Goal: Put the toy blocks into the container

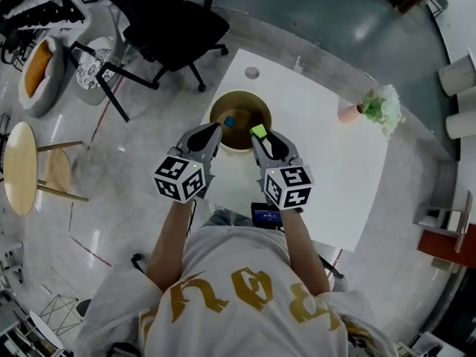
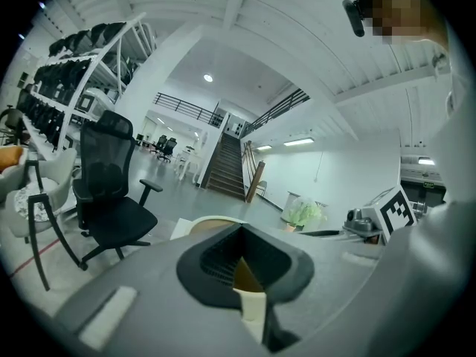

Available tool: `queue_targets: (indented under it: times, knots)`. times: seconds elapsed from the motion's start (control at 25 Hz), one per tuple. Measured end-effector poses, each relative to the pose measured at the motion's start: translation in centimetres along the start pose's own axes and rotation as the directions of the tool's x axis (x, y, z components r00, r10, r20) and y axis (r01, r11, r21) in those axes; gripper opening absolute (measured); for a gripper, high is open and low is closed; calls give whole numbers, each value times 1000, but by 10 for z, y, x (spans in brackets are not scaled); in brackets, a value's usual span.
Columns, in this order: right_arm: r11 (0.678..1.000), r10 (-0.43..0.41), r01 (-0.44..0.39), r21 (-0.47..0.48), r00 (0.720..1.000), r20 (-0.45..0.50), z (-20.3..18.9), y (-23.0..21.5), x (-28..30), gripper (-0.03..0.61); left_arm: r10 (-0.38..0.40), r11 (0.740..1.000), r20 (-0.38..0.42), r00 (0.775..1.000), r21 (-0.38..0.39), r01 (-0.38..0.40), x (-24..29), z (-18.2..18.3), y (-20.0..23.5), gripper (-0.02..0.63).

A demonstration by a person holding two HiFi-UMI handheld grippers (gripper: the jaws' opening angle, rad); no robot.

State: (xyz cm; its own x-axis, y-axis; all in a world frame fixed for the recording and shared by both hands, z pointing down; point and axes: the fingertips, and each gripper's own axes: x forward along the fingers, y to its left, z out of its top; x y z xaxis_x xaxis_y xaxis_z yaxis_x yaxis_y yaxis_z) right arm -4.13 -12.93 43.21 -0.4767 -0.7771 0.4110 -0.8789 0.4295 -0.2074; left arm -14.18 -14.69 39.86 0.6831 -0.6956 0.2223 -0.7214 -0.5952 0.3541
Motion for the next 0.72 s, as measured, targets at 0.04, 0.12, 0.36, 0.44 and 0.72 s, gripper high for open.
queue_targets:
  times: [0.04, 0.12, 0.36, 0.44, 0.72]
  knots:
    - [1000, -3, 3, -4, 1000, -4, -1, 0, 1, 160, -1, 1000, 0, 1000, -1, 1, 0, 0, 0, 0]
    - [1000, -13, 13, -20, 1000, -12, -3, 0, 3, 161, 0, 1000, 0, 1000, -1, 0, 0, 0, 2, 0]
    - [999, -6, 6, -36, 1000, -9, -2, 1, 4, 170, 5, 1000, 3, 1000, 0, -5, -2, 1, 3, 0]
    - [999, -11, 11, -35, 1000, -7, -2, 0, 3, 170, 1, 1000, 5, 1000, 3, -1, -1, 3, 1, 0]
    - [998, -67, 67, -17, 998, 21, 1, -25, -14, 169, -35, 999, -6, 999, 23, 35, 10, 3, -18, 1]
